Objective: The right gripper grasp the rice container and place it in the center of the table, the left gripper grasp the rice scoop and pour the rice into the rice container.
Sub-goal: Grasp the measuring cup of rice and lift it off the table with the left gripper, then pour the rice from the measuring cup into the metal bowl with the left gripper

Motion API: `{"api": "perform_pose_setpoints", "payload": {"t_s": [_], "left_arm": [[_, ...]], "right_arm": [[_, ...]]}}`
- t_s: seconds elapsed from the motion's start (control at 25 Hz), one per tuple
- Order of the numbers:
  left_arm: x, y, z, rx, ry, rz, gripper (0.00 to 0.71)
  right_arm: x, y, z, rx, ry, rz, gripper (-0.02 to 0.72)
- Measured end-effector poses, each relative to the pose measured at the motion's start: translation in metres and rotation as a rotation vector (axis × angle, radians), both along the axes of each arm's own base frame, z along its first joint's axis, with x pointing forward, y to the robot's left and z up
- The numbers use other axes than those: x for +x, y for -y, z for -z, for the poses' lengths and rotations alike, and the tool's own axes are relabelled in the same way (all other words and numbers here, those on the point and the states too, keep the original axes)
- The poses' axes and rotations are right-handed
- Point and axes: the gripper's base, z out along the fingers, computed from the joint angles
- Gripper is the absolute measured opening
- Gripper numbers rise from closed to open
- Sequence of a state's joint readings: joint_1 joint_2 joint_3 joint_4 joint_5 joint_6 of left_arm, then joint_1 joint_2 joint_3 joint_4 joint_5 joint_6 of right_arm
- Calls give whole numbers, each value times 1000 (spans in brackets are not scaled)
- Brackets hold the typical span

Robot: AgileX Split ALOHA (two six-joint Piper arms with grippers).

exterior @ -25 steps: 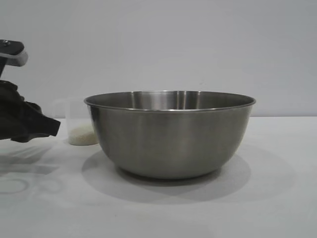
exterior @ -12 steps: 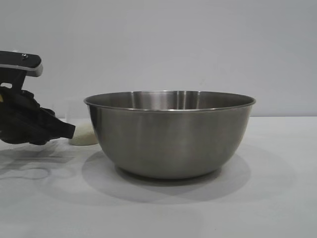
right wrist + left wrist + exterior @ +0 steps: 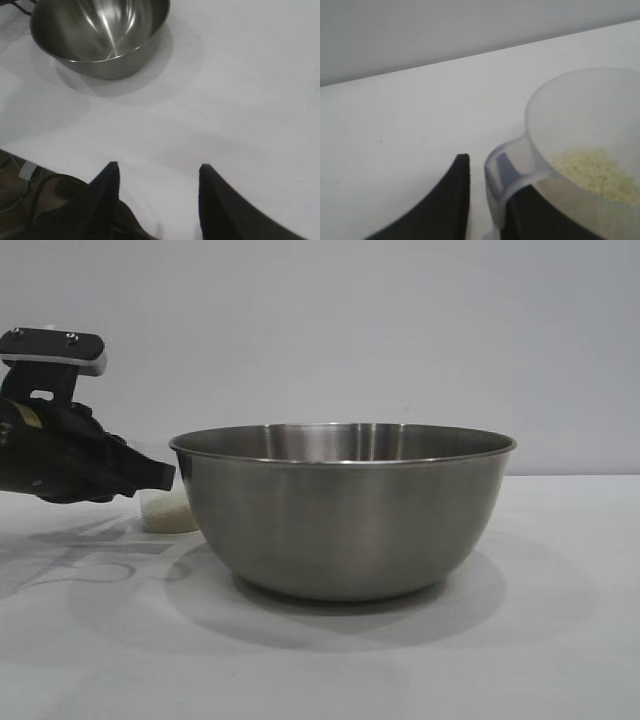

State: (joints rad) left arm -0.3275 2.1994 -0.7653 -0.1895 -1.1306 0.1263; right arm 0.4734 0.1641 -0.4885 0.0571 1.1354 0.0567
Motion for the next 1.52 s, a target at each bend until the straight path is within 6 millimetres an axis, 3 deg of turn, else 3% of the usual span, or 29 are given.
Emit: {"api": "perform_pose_setpoints", "payload": {"t_s": [0.16,0.32,0.48,0.68,1.0,1.52], "left_arm": [[3,5,-39,60,116,55,0],[-1,15,-80,257,288,200,0],[-8,27,-105,490,451,351,0],[-22,49,-117,790,642,513,0],[-45,83,-110,1136,867,747,0],[-32,107,-128,1446,1132,951,0]], "right_arm": [[0,0,0,1,-1,1,340],[0,0,0,1,-1,1,340],[0,0,0,1,-1,1,340],[0,0,0,1,-1,1,340],[0,0,0,1,-1,1,340],[0,0,0,2,-1,2,340]]}}
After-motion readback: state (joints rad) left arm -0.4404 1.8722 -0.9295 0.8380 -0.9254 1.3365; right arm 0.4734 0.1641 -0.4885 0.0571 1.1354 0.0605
